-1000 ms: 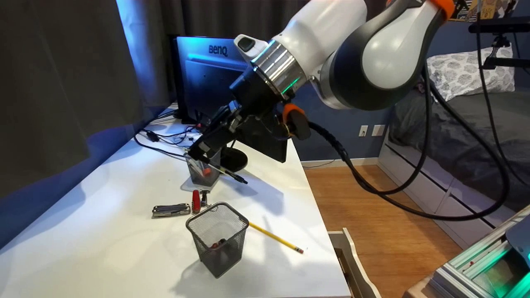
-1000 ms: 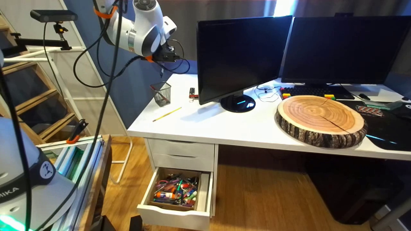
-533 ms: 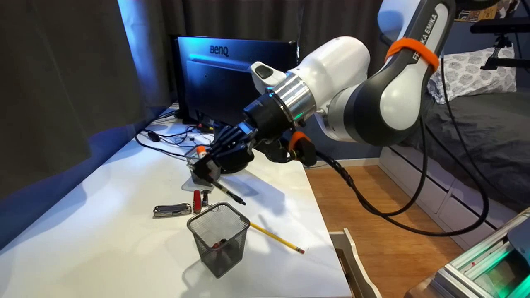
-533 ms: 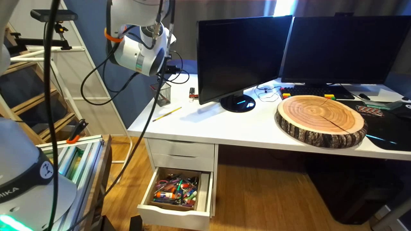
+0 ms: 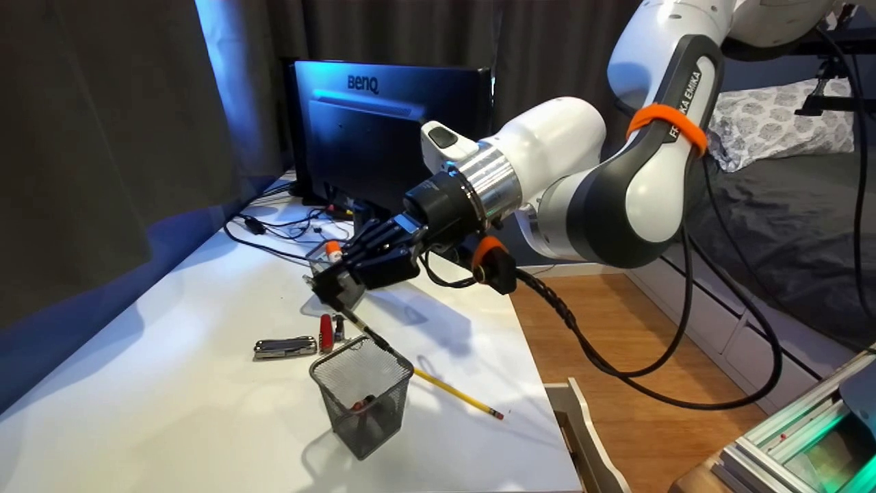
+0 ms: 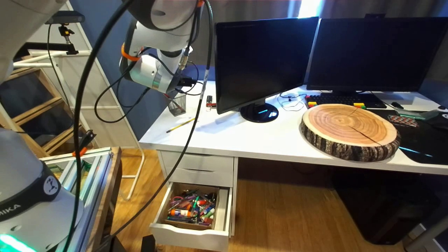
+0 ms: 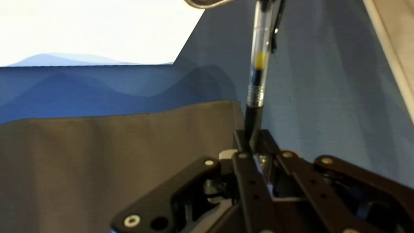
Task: Put the pen inside the container
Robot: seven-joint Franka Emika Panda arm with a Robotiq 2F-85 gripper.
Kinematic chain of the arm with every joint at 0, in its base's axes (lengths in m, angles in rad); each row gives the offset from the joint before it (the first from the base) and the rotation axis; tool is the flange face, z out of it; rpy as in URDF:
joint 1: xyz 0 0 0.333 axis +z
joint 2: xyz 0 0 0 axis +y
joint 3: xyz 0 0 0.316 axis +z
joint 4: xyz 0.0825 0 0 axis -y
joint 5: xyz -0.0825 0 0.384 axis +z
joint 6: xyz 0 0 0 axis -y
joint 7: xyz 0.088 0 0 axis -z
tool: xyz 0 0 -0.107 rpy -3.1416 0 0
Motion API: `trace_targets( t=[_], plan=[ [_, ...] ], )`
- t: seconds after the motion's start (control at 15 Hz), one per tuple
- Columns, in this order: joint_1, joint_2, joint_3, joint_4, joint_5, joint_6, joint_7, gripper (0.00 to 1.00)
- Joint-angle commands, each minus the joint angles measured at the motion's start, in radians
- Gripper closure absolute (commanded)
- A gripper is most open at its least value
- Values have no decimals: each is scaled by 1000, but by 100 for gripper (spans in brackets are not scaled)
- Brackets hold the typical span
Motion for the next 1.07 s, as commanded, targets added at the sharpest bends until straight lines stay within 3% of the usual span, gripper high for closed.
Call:
trace_targets(
  t=[0.0, 0.47, 0.53, 0.6, 1.0],
  plan=[
    [14, 70, -14, 51, -50, 34, -31, 97],
    [8, 148, -9, 98, -76, 34, -73, 97],
    [5, 155, -7, 99, -81, 28, -72, 63],
    [-2, 170, -1, 101, -98, 28, -74, 62],
    [-11, 155, -1, 92, -118, 31, -69, 23]
  ],
)
